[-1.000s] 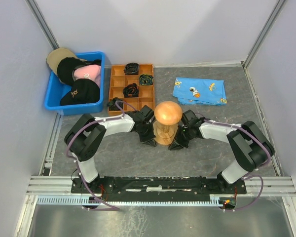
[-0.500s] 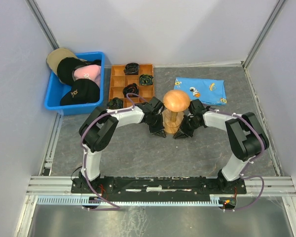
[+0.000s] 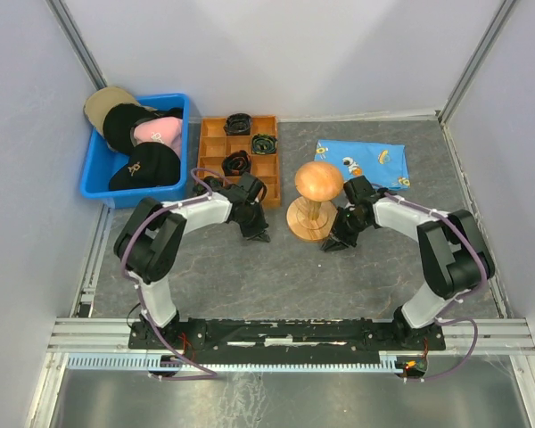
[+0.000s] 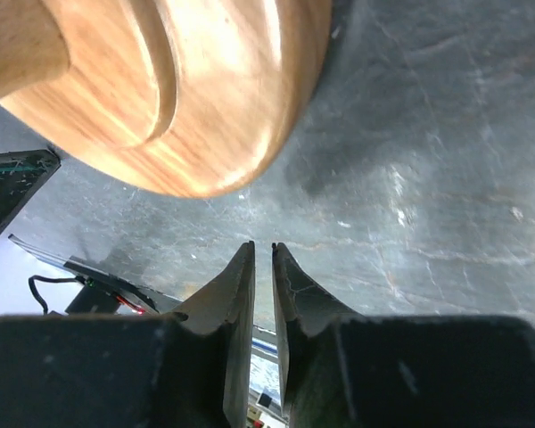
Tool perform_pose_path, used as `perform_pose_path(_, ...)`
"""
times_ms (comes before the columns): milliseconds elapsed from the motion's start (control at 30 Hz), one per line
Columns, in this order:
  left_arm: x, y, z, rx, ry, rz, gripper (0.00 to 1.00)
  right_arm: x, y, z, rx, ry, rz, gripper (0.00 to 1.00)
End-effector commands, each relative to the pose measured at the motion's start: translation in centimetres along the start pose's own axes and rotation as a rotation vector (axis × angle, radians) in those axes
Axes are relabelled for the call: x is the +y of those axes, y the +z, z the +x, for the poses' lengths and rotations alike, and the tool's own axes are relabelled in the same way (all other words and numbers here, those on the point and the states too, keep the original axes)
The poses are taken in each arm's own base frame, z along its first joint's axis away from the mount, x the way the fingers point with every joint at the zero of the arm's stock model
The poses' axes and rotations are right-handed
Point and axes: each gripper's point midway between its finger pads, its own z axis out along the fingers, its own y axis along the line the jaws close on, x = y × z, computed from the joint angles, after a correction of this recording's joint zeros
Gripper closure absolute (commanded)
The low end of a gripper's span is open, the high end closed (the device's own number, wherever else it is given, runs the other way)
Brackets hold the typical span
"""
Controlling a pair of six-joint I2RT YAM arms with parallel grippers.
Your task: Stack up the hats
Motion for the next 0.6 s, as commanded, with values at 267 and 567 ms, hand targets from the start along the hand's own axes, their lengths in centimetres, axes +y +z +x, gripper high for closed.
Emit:
perform_pose_path(267,1.8,-13.6,-5.7,-0.325,0.007,-0.022,0.97,-2.5,-9.3,2.0,-0.150,-0.151,0.126,0.67)
perform_pose_path(567,4.5,-24.8,-14.7,-0.676,-0.097,0.019,0.33,1.6,-18.2,2.9,-0.379,-0.278,-0.074,0.01)
